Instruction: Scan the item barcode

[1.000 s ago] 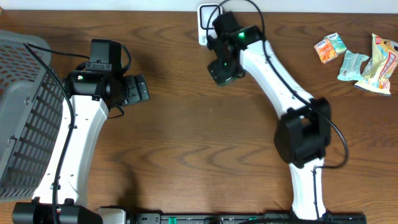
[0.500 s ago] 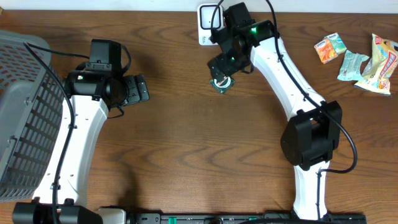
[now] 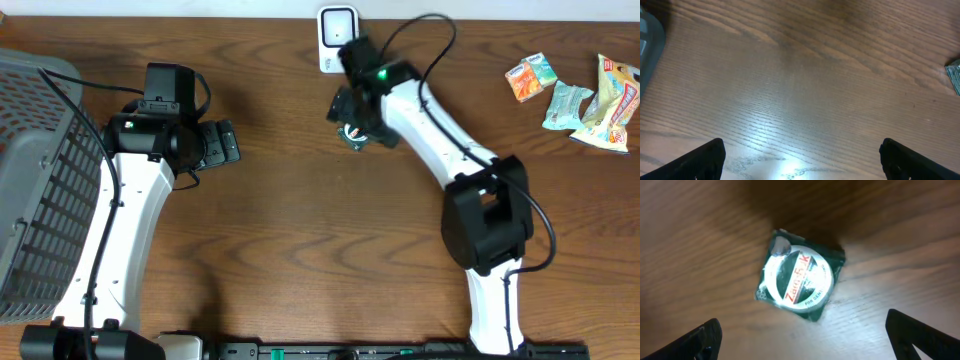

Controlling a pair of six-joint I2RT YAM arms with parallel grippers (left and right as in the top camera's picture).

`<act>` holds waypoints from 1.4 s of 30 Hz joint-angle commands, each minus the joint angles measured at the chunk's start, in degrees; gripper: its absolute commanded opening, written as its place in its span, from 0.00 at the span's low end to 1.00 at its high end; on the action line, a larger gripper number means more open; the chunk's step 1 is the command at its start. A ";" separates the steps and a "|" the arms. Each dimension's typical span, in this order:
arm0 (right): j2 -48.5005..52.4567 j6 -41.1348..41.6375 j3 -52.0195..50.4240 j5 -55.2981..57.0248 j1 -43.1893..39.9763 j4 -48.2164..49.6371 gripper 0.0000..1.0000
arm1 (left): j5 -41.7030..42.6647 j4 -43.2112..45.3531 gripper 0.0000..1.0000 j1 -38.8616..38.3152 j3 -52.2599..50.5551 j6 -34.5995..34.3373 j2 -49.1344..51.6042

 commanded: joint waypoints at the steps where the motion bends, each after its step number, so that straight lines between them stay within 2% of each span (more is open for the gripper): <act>1: 0.85 7.28 -5.35 3.02 1.57 5.38 0.99 | -0.72 -0.13 0.98 0.02 0.24 0.31 0.26; 12: 0.87 8.50 -13.64 4.20 1.92 15.21 0.99 | -0.72 -0.13 0.98 0.02 0.24 0.31 0.28; 27: 2.01 8.52 -13.92 5.38 1.88 20.48 0.99 | -0.72 -0.13 0.98 0.02 0.24 0.31 0.26; 29: 2.36 8.52 -13.92 5.40 1.88 18.97 0.94 | -0.72 -0.13 0.98 0.02 0.24 0.31 0.28; 33: 2.67 8.52 -13.92 5.77 1.88 16.70 0.72 | -0.72 -0.13 0.98 0.02 0.24 0.31 0.26; 37: 2.64 7.13 -13.92 6.05 1.88 15.34 0.69 | -0.72 -0.13 0.97 0.02 0.24 0.31 0.26; 42: 0.63 -1.29 -13.70 5.60 1.70 14.91 0.70 | -0.72 -0.13 0.98 0.02 0.24 0.31 0.26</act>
